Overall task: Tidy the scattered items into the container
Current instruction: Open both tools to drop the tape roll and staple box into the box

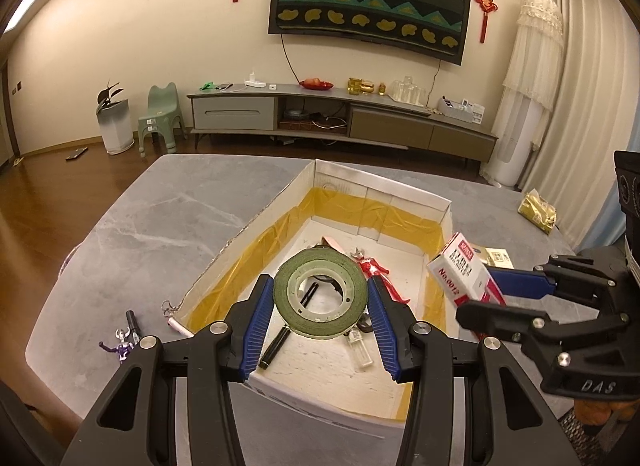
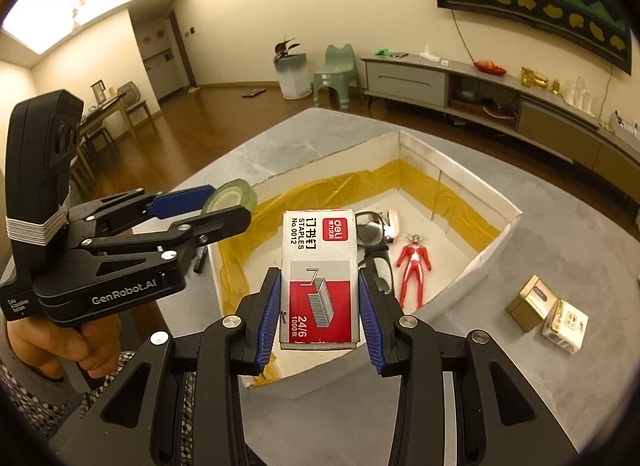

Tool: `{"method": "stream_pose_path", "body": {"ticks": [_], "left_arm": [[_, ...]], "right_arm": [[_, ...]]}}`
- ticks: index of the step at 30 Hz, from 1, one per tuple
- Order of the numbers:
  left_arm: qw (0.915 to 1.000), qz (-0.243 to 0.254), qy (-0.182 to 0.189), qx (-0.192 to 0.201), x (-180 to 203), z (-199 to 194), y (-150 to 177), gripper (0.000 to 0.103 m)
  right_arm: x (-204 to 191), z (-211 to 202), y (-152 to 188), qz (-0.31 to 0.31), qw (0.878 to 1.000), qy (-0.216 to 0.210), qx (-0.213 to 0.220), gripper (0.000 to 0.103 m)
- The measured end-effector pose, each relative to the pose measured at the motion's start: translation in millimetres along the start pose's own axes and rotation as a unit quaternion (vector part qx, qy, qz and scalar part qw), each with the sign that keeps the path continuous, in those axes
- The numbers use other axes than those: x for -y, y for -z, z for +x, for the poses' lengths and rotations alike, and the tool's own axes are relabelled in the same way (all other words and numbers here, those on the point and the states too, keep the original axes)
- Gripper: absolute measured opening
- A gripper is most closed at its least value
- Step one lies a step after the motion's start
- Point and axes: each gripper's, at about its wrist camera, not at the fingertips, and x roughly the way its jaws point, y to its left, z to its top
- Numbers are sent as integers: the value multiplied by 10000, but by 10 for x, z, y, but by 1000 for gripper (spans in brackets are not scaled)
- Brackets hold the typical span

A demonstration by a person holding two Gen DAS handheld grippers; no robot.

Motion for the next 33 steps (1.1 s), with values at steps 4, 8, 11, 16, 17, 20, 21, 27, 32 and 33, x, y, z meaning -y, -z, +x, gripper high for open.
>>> {"method": "stream_pose_path", "body": {"ticks": [4,8,11,16,17,20,21,27,32,33], "left_arm": [[10000,37,10,-61,-16,87,-1,49],[9999,81,3,-144,-23,183,2,49],[9997,88,6,-207,-28,247,6,49],[9994,100,23,-341,-40,365,60,49],[9992,108,23,-378,-40,390,69,49],[9988,96,9,-484,-61,456,92,49],[9986,80,0,-516,-73,479,97,49],[9978,-79,-22,-651,-162,586,117,49],[9967,-262,81,-765,-226,674,134,49],[9966,-272,92,-775,-228,689,136,49]], "right_arm": [[-30,97,4,-20,10000,-10,-69,40],[-49,200,13,-36,9999,-7,-150,40],[-47,273,19,-35,9998,-14,-208,40],[-48,361,21,-34,9996,-65,-274,40],[-52,377,25,-35,9995,-75,-289,40],[-44,436,35,-34,9994,-69,-349,40],[-39,454,36,-20,9993,-88,-369,40],[-47,592,61,-72,9985,-92,-534,40],[-39,721,112,-102,9974,-89,-705,40],[-42,735,118,-107,9973,-93,-722,40]]}}
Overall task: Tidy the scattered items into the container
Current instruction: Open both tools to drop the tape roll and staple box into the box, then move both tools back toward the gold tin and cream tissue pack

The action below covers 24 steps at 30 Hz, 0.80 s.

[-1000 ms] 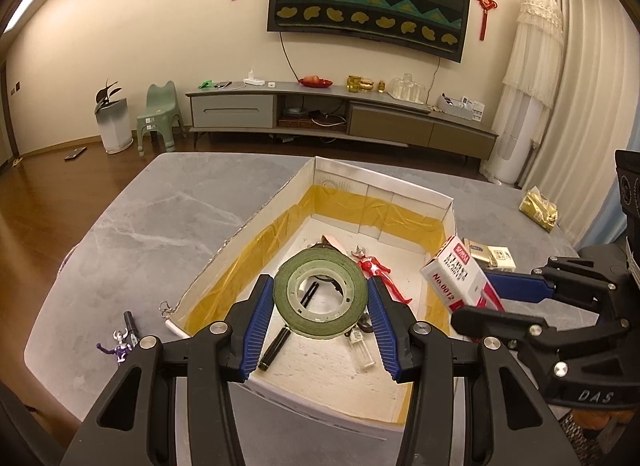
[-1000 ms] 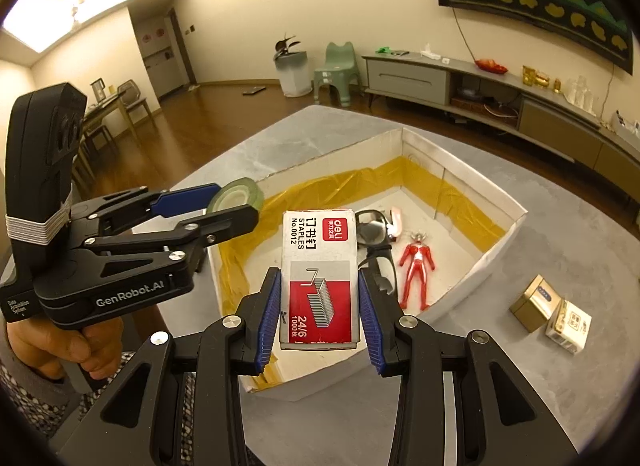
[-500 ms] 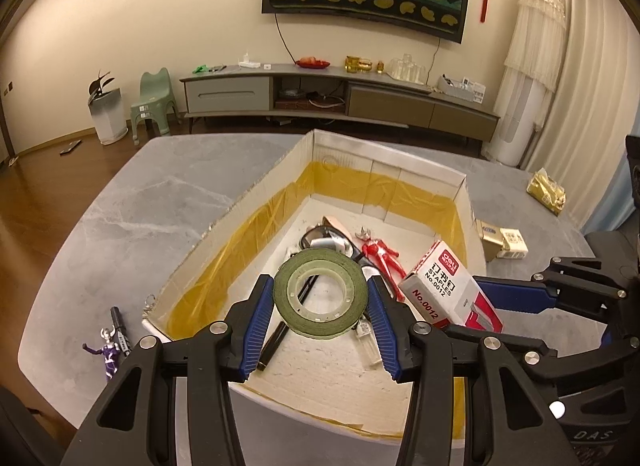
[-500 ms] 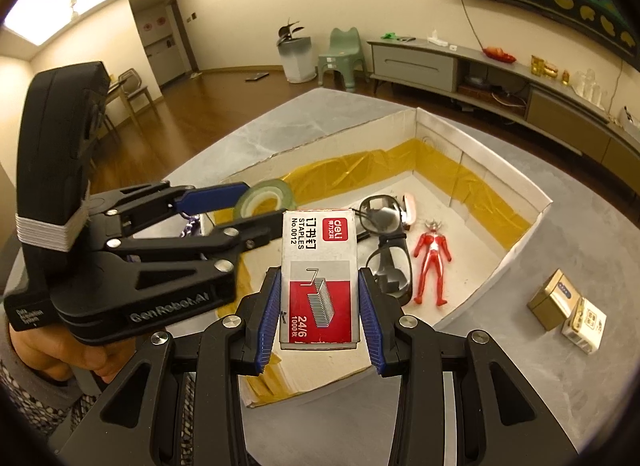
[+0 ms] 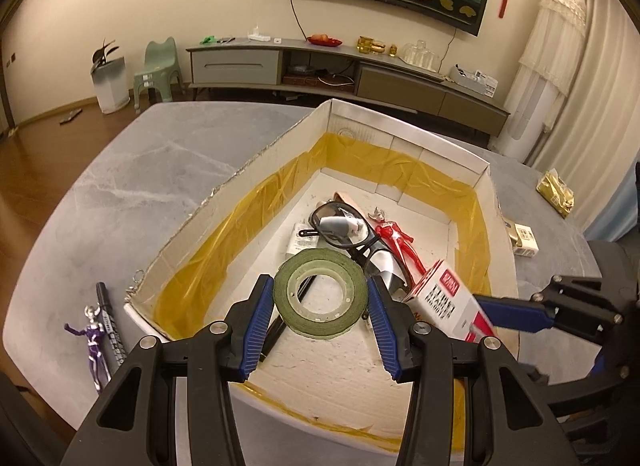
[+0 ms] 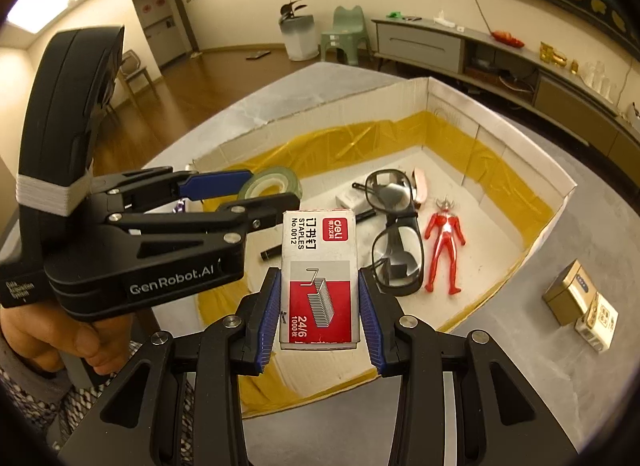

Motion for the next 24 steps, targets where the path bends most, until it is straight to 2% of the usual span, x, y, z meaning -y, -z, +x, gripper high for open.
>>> {"method": "stream_pose_path", "body": {"ticks": [9,13,15,24], "left_arm": [[9999,-107,-16,-79,-44,119,9,49],[9998,-143,-61,-104,-75,149,31,56],[9998,-164,-44,-76,-85,146,35,56],[9999,-158,-60,22,-91,97,62,56]], "right_arm": [[25,107,29,-17,10000,-42,-85,41],[61,154,52,44,9999,-70,-129,41],[68,147,55,56,9999,-101,-121,41],[241,71,28,496,9985,-238,22,41]]}}
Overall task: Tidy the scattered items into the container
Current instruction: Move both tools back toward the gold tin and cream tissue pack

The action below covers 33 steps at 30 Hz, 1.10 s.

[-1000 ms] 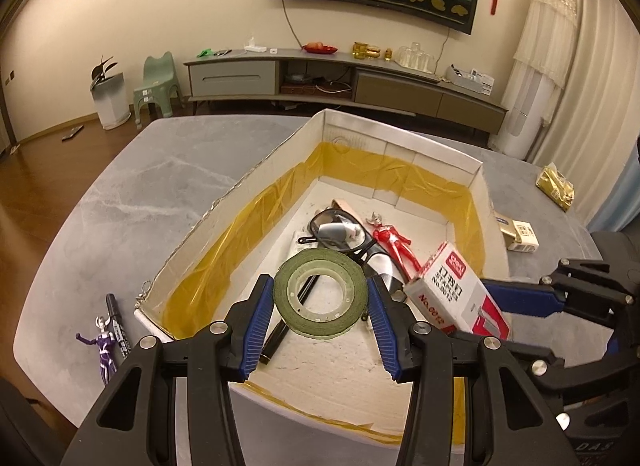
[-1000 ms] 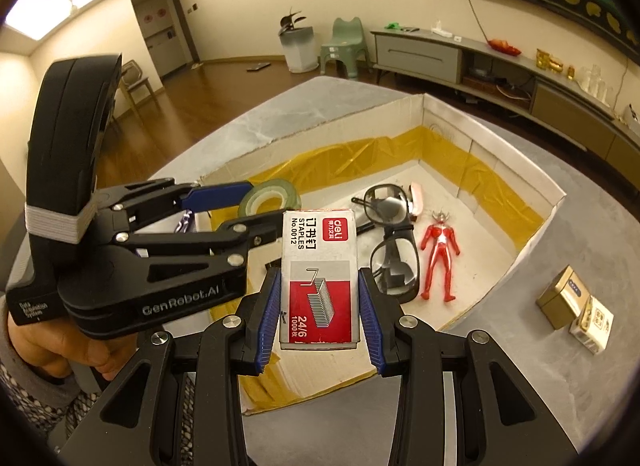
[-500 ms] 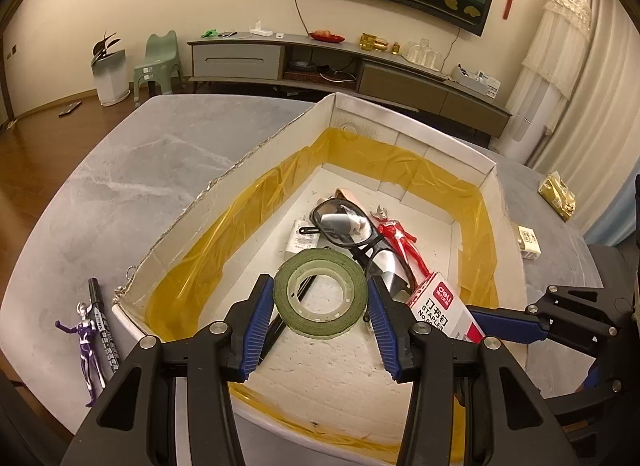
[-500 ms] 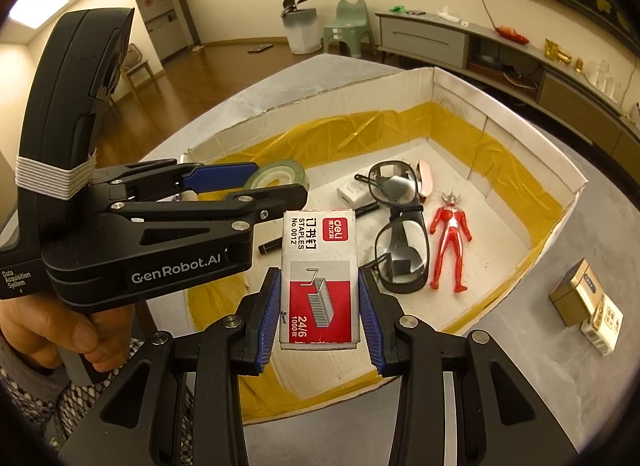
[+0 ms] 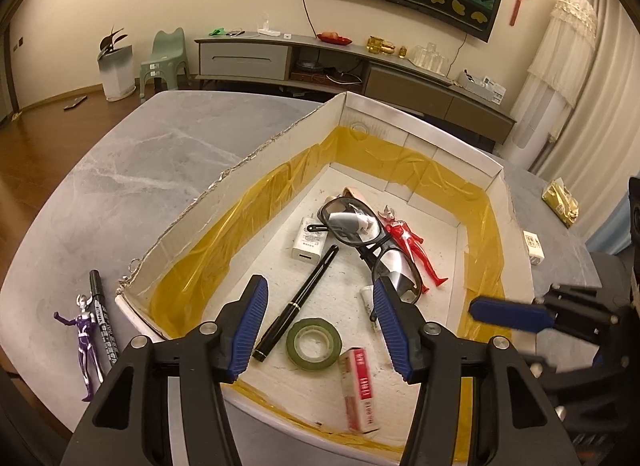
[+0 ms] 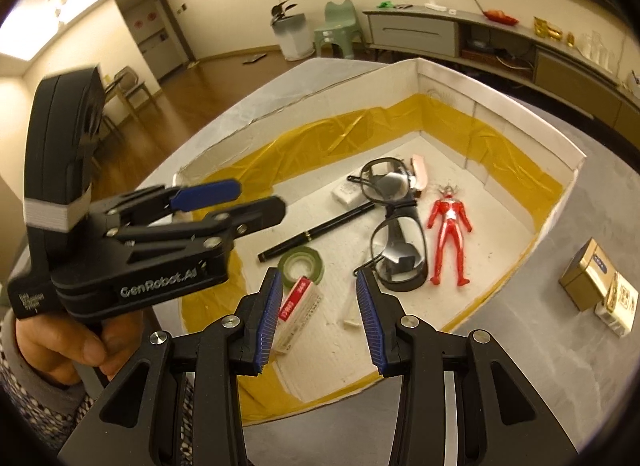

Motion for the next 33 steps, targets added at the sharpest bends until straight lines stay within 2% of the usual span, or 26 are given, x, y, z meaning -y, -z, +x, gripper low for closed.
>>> {"method": "stream_pose_path", "body": {"ticks": [17,33], "left_arm": [[9981,474,-394,95,184,-50,83,56],[9972,626,-394,76,530,-288,271,56]], "right_arm": [[-40,-58,44,-176,9998,129,-7,41],[-54,-421,146,-274,9992,146,235,41]]}}
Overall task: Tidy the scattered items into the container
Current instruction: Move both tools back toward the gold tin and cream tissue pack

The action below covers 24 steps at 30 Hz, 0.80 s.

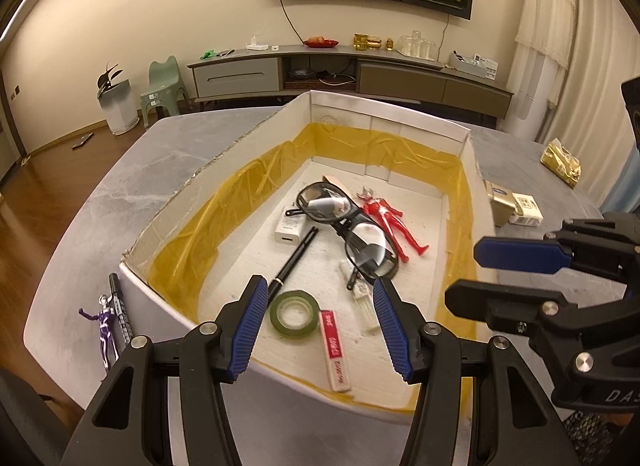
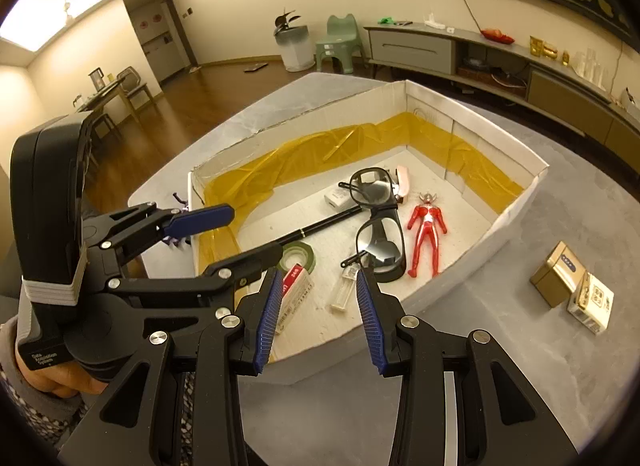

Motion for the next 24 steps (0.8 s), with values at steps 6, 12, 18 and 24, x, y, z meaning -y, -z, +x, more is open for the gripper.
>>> {"method": "stream_pose_path", "body": {"ticks": [6,12,18,24], "left_arm": [[10000,41,2,33,115,-138,31,56],[9999,112,-9,85,233,-285,35,56],[9997,208,-29,150,370,-436,40,56],[9994,292,-30,193,510,-571,64,56]], "right_arm": [[33,-191,45,4,9999,25,135,41],[64,-384,74,23,9996,25,287,41],[65,-560,103,22,9991,-19,426,41],[71,-763,141,25,9983,-50,586,41]]}}
